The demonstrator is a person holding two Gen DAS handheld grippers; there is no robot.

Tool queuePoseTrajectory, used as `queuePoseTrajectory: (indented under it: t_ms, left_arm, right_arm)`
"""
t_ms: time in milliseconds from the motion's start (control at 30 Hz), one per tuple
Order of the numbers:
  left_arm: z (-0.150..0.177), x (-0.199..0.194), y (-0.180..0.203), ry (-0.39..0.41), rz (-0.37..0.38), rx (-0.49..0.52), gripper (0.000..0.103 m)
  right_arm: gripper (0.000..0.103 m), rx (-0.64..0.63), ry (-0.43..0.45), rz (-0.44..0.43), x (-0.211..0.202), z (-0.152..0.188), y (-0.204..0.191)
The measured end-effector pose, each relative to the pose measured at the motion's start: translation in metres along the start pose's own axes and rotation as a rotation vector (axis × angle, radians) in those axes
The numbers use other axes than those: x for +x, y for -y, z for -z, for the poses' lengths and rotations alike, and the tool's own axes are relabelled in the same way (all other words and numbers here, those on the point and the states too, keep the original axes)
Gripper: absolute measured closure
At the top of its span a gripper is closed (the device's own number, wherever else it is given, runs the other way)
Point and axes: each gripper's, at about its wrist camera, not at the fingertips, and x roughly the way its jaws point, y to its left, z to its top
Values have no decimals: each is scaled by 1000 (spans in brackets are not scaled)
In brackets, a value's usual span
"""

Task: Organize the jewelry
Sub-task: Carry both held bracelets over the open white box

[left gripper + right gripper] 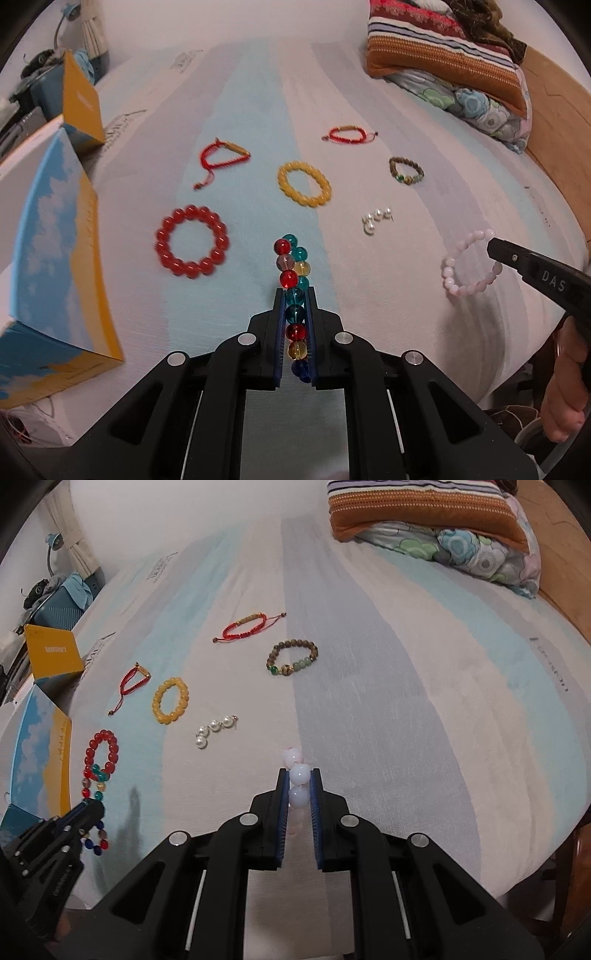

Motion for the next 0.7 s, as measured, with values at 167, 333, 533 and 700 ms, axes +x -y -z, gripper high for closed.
queuePoseTrajectory:
  t_ms: [167,333,533,700]
  left_arm:
    - [-8,-20,-8,21,-4,11,94]
    - [-17,-47,-23,50,-16,1,94]
    - [-25,-75,-44,80,-30,-17,94]
    - [-33,-99,-70,106,-65,-38,94]
  right_arm:
    - [92,-5,6,13,-10,-6,-7]
    - [93,-13,19,13,-24,-13,-17]
    - [93,-33,54,11,-50,-24,-40]
    - [93,-62,68,-1,-65,-36,-66]
